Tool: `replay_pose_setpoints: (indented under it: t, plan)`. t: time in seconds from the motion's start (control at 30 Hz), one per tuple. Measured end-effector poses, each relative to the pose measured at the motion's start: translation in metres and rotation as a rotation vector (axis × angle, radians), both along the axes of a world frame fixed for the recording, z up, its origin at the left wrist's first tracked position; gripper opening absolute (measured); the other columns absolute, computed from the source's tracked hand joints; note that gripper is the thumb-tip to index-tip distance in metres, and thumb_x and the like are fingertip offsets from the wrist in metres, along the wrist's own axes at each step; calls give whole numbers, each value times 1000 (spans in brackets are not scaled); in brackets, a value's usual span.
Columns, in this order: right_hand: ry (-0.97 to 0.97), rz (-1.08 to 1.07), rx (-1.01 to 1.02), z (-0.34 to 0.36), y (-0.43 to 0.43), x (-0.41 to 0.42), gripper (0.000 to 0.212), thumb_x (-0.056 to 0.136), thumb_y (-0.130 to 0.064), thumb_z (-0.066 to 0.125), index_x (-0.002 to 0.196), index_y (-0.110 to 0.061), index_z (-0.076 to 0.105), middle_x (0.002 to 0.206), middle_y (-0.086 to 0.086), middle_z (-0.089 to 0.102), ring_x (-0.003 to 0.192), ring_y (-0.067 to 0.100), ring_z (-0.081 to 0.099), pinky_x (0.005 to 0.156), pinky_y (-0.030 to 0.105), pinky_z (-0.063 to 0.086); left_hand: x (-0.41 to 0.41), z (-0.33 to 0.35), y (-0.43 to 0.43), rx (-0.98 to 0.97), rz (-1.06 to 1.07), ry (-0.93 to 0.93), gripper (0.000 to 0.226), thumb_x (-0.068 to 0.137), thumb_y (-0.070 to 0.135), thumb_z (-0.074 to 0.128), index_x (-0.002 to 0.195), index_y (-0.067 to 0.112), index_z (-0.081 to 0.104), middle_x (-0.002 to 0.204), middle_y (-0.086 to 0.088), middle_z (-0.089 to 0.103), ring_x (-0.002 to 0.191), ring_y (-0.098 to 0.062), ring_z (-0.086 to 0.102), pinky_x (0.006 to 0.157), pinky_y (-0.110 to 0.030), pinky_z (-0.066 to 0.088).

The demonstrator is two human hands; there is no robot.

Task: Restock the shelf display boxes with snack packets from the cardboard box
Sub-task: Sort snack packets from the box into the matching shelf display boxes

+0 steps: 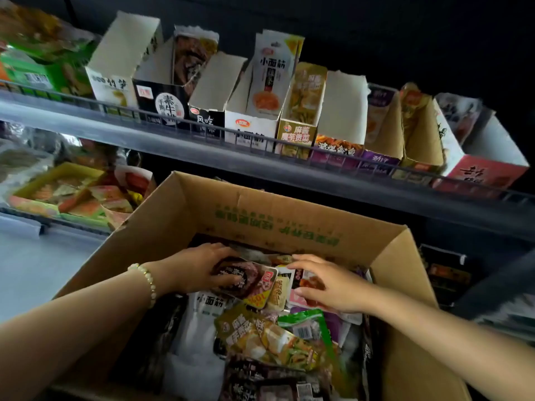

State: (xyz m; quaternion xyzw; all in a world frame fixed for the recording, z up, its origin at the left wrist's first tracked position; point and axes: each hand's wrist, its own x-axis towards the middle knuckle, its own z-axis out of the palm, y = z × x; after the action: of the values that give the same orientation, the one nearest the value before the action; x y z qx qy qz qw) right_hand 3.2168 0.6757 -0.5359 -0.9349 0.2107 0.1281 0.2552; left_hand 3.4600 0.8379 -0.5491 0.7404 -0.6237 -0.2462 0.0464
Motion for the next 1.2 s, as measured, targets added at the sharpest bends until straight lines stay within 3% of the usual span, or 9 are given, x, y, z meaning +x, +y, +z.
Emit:
replay_pose_setpoints:
  t: [0.17,0.27,0.47,0.63,0.77,0.83,0.97,1.07,1.2]
  plan:
    - [204,-147,43,-15,-14,2,82,87,-58,54,152,-21,20,160,-1,11,145,18,20,117,32,22,-17,-24,-22,98,-61,-67,87,75,83,27,145,32,35,151,6,37,133,-16,40,108,-38,38]
    - [244,-280,108,-22,-21,5,83,88,-57,53,151,-16,19,159,3,17,141,22,30,111,29,29,-11,-37,-38,135,-71,-128,112,57,96,9,147,33,29,157,3,27,139,-20,33,113,-41,31]
    - [266,-398,137,-28,-29,4,77,87,-41,66,147,-14,26,153,6,31,135,23,38,102,27,35,-6,-52,-57,158,-82,-183,105,59,90,41,145,31,31,142,-3,30,129,-23,30,111,-38,29]
    - [206,-513,197,-29,-28,3,94,79,-35,76,150,-11,20,155,7,28,138,24,35,106,31,35,-14,-59,-57,200,-83,-241,95,68,67,70,143,20,34,136,-5,36,125,-24,37,107,-36,34]
    - [111,-579,281,-23,-29,4,67,76,-24,80,130,-14,42,128,5,47,92,13,55,67,20,47,-10,-55,-50,197,45,-3,94,68,49,82,141,14,34,136,-3,49,120,-22,52,94,-27,43]
    - [54,-583,316,-23,-29,6,52,75,-17,81,115,-14,48,114,4,52,76,11,55,56,19,46,-6,-51,-47,216,61,51,73,68,44,83,128,18,49,125,0,58,110,-18,58,88,-25,45]
    - [44,-539,329,-22,-29,8,28,78,-18,78,92,-16,54,87,-1,62,61,9,56,53,21,46,1,-31,-37,142,63,111,27,78,40,76,86,17,65,82,4,65,80,-16,59,71,-26,46]
    - [0,-517,335,-15,-29,11,18,83,-18,73,83,-16,55,76,0,63,55,10,55,49,21,43,10,7,-31,-14,148,162,23,81,38,72,89,17,67,87,2,69,80,-13,64,75,-26,51]
    - [-162,-472,457,13,-28,14,10,88,-14,67,90,-16,57,76,3,69,53,10,61,49,23,47,10,53,-18,-327,377,190,18,80,34,75,81,23,61,78,12,64,71,-1,59,58,-15,41]
